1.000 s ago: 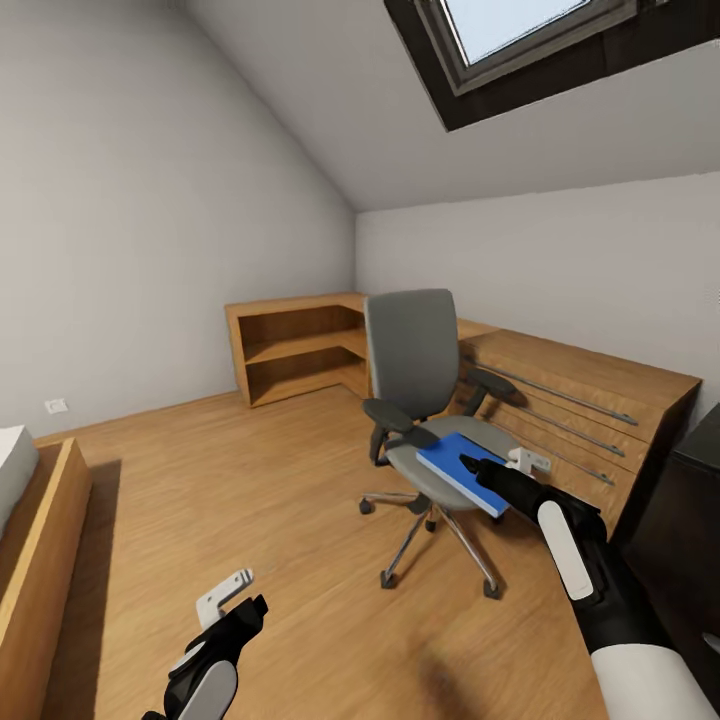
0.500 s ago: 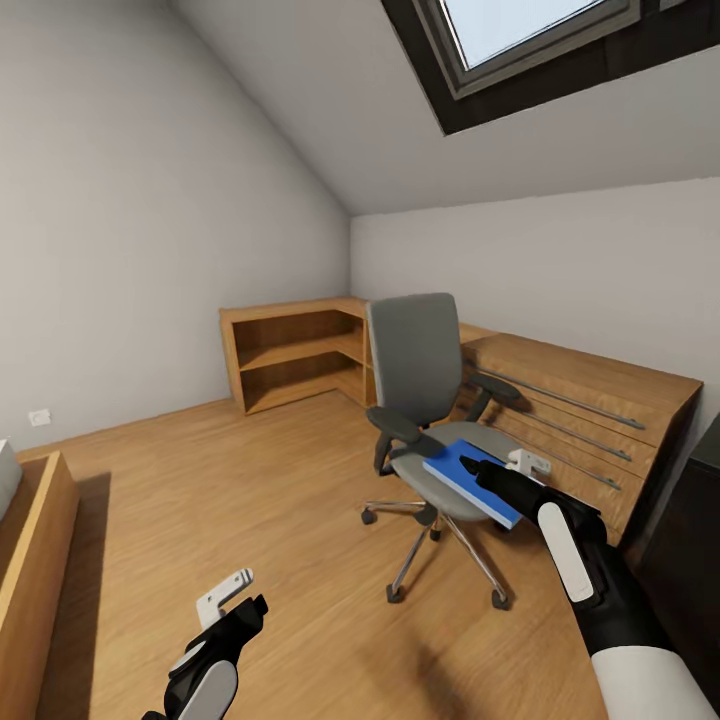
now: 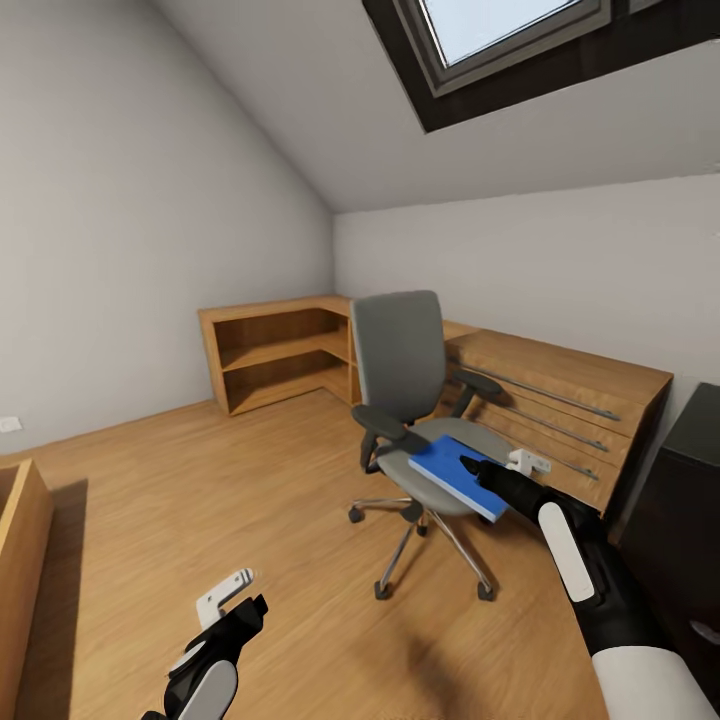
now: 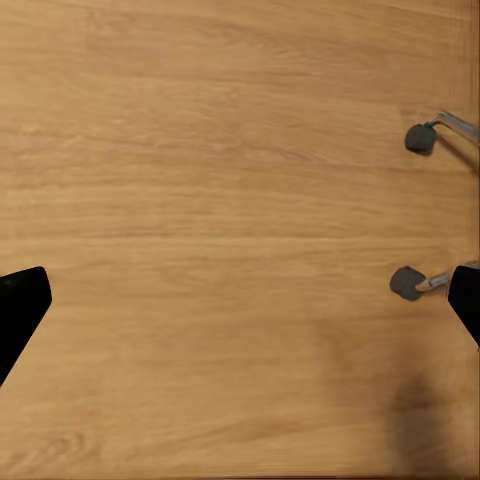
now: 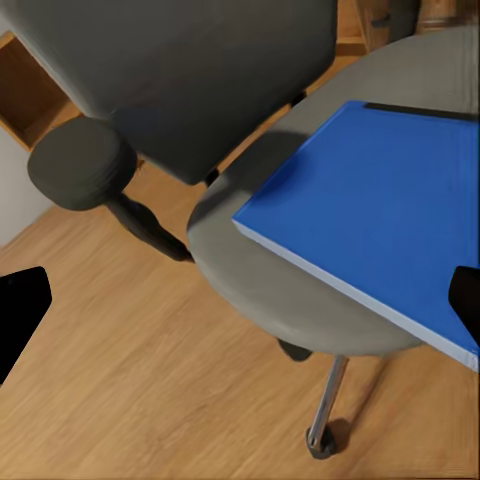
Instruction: In the bedroom, organize the workspace by keeping the computer under the desk, ensuring the monitor is on the desk, placing the keyboard on the desk next to the monitor, placing the mouse on the desk next to the keyboard, moving the folder from the swivel chair onto the desk next to the mouse, stacking the notebook on top of the folder with the pen on top of the notebook, and positioning the swivel chair next to the desk.
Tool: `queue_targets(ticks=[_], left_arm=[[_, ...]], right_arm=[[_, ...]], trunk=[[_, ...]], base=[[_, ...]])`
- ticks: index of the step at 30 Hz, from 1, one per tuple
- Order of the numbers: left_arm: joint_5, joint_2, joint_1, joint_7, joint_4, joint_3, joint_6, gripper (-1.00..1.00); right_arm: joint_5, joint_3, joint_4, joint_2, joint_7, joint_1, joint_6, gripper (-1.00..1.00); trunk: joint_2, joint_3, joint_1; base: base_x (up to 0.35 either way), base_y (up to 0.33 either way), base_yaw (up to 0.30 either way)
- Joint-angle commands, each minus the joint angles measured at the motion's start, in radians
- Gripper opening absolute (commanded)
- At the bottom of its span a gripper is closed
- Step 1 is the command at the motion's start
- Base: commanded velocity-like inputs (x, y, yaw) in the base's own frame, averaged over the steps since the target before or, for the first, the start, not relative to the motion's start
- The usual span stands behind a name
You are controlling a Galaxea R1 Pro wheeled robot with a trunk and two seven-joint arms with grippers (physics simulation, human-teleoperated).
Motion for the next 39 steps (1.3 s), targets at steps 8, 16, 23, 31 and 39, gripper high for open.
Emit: queue_targets(ticks=[8, 16, 23, 31, 39], left_arm=[[0.003, 0.001, -0.001, 0.007, -0.001, -0.001, 0.004, 1.00], [0.003, 0.001, -0.001, 0.007, -0.001, -0.001, 0.004, 1.00], [0.003, 0.001, -0.001, 0.007, -0.001, -0.001, 0.003, 1.00], [0.003, 0.001, -0.001, 0.011, -0.026, -0.001, 0.001, 1.00], [0.003, 0.001, -0.001, 0.013, -0.050, 0.003, 0.000, 1.00]], right_arm=[[0.002, -0.005, 0.001, 0.001, 0.003, -0.001, 0.007, 1.00], [0.003, -0.007, 0.020, 0.000, 0.003, -0.001, 0.006, 1.00], [0.003, -0.017, 0.041, -0.002, 0.003, -0.001, 0.006, 1.00], [0.003, -0.024, 0.066, -0.001, 0.004, -0.001, 0.006, 1.00], [0.000, -0.024, 0.093, 0.002, 0.008, -0.001, 0.003, 1.00]], trunk=[[-0.001, -0.009, 0.000], [-0.001, -0.015, 0.000], [-0.001, -0.017, 0.000], [-0.001, -0.017, 0.000], [-0.001, -0.017, 0.000]], base=[[0.000, 0.000, -0.238], [-0.082, 0.000, -0.250], [-0.225, 0.000, -0.283], [-0.019, 0.000, -0.297], [-0.002, 0.000, -0.231]])
